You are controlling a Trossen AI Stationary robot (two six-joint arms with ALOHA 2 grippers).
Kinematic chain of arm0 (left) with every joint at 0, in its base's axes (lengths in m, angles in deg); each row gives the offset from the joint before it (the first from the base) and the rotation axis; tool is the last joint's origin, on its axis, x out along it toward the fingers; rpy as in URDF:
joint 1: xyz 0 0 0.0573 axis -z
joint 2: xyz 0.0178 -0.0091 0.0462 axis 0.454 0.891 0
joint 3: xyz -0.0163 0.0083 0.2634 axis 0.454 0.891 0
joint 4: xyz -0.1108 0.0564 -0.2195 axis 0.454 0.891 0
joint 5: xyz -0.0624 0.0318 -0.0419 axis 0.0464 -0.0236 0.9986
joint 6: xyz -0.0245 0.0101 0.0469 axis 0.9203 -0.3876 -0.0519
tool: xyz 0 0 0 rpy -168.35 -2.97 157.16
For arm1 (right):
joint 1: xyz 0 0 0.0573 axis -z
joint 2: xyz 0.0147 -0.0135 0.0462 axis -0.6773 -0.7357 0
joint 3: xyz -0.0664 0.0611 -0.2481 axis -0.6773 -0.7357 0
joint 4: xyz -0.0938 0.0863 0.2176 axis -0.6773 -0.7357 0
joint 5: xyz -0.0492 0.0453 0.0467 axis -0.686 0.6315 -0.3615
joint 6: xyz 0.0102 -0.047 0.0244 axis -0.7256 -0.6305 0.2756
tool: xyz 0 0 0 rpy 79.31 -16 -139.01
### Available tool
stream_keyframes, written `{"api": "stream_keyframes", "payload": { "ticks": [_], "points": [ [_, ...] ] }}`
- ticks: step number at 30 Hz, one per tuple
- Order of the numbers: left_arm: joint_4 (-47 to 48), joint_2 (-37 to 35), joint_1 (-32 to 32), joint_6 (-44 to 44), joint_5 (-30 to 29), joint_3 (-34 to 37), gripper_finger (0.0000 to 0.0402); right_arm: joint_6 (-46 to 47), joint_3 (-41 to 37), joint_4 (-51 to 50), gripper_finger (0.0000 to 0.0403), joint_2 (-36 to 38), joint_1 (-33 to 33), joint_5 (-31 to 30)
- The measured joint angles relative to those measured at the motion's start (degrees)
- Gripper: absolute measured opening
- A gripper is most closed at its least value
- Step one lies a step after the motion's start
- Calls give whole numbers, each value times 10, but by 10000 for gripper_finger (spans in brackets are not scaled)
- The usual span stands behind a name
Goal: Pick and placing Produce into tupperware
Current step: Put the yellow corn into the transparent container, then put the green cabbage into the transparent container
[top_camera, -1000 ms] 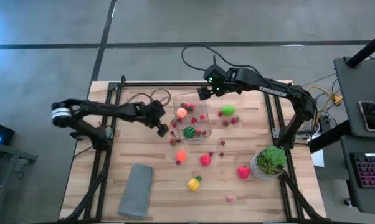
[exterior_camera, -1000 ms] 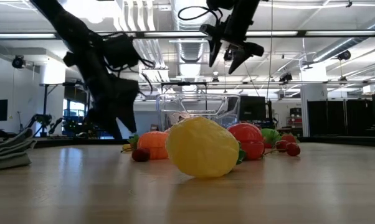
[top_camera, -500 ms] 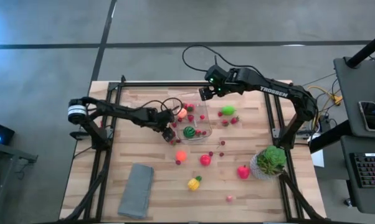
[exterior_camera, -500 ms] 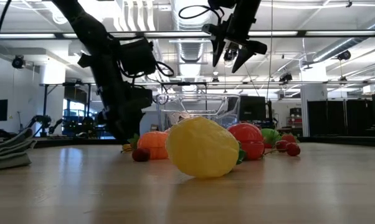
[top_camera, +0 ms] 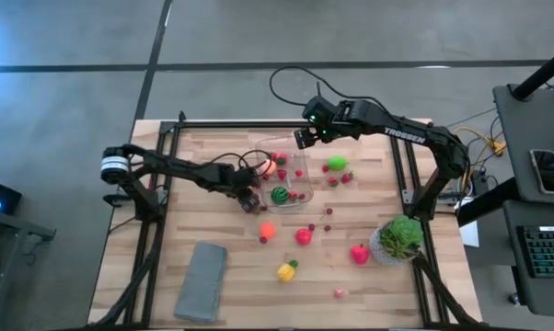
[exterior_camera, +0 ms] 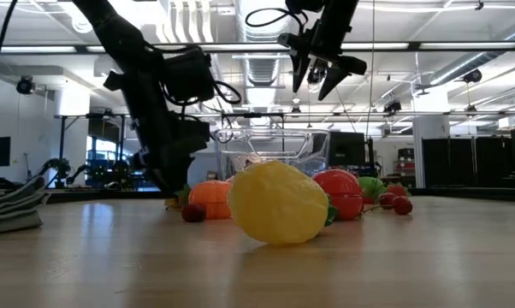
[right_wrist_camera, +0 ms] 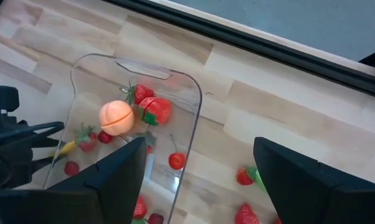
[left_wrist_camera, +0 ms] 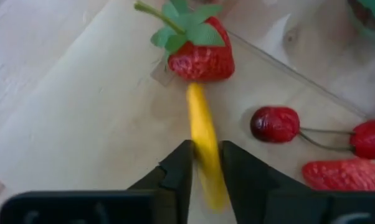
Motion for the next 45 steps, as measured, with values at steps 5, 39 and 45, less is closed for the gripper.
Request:
{"api": "stream_keyframes", "payload": {
  "ticks": [5,39,45],
  "points": [
    [26,-28,1,0,4,1,26,-4,0,0,286,0,0,0],
    [-195,-105,-17,-254,60,-83,280,5,-3,-182,293,52,5,-29],
    [-92,-164,-17,-225,53,-72,303,26,-64,-231,288,51,18,16]
  ]
}}
